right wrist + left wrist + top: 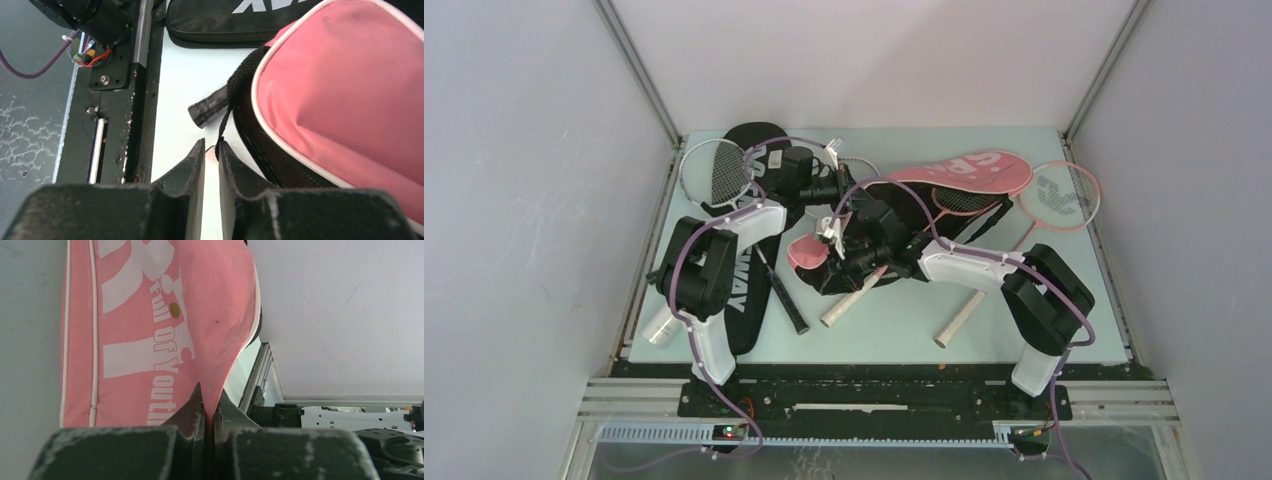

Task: Pack up the badminton gear
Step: Adjust the racket in the racket bag.

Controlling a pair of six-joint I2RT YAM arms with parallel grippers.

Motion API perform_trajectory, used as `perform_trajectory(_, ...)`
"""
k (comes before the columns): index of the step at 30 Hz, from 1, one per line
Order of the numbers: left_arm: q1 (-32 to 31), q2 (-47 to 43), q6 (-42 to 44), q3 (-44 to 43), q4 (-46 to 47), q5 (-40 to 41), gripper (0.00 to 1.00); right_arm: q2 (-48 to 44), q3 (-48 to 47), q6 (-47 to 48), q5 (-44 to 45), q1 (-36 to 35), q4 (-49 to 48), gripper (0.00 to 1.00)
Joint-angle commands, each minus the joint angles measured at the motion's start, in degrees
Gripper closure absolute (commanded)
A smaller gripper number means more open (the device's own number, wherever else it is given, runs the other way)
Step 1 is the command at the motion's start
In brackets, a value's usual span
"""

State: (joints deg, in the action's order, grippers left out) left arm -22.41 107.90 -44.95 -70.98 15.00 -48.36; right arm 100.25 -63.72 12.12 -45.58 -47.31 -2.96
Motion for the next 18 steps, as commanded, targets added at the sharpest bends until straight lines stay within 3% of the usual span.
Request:
perform_trajectory(1, 0.3, -1.2, 1.5, -0.9, 0.7, -2.3, 1.00, -0.8, -3.1, 4.9, -1.1, -1.6, 3.5, 0.83)
perform_trajectory(4, 0.3, -1.2, 2.0, -1.0, 0.3, -2.1, 1.00, -0.5, -3.5, 5.3, -0.7, -1.8, 4.9, 0.99)
perform_trajectory(18, 0.4, -0.1, 1.3, -2.6, -0.1, -1.9, 1.00, 0.5, -4.3, 8.8, 2.9, -4.8, 10.6, 1.00)
